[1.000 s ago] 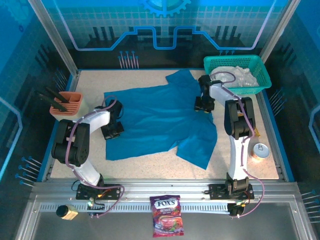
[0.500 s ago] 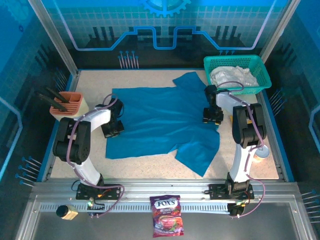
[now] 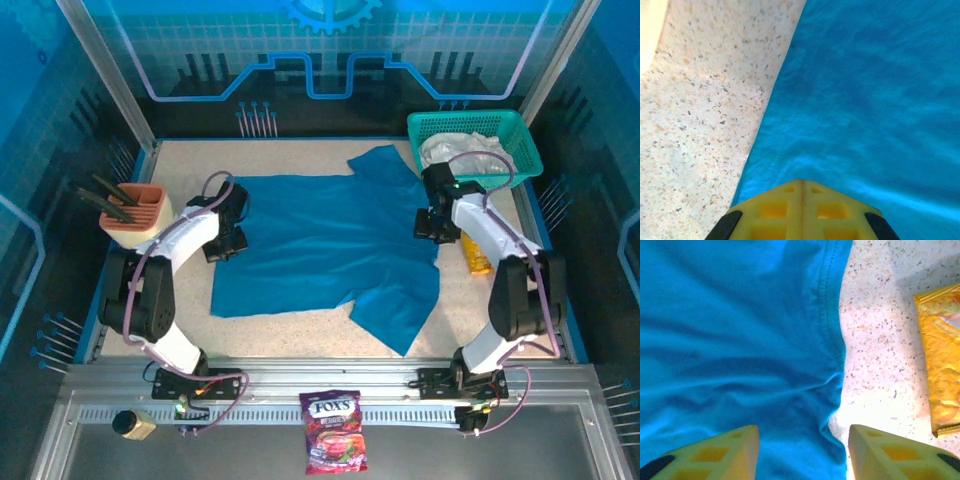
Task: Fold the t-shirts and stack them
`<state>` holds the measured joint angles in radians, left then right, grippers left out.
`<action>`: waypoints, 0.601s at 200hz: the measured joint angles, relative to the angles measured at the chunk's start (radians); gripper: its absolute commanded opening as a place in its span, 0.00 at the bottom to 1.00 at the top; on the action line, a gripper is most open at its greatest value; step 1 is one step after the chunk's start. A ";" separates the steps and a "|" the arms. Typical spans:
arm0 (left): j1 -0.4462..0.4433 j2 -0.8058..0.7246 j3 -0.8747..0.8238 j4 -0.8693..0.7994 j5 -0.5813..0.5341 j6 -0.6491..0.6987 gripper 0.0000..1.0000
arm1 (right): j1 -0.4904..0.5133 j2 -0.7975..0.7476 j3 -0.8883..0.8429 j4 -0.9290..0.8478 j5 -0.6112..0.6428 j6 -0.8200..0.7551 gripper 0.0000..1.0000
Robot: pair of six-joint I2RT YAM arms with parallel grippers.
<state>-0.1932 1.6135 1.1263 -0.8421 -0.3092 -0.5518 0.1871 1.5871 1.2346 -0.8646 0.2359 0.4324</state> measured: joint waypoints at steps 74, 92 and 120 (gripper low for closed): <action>-0.095 0.058 -0.198 0.028 0.089 -0.065 0.00 | 0.164 0.045 -0.158 0.037 -0.065 0.034 0.34; -0.099 0.076 -0.178 0.034 0.088 -0.077 0.00 | 0.171 0.116 -0.156 0.066 -0.068 0.039 0.33; -0.099 0.134 -0.114 0.016 0.063 -0.079 0.00 | 0.171 0.224 -0.121 0.078 -0.067 0.046 0.32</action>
<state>-0.2920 1.7477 1.0122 -0.8257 -0.2466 -0.6312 0.3580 1.8114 1.1133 -0.7868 0.1692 0.4782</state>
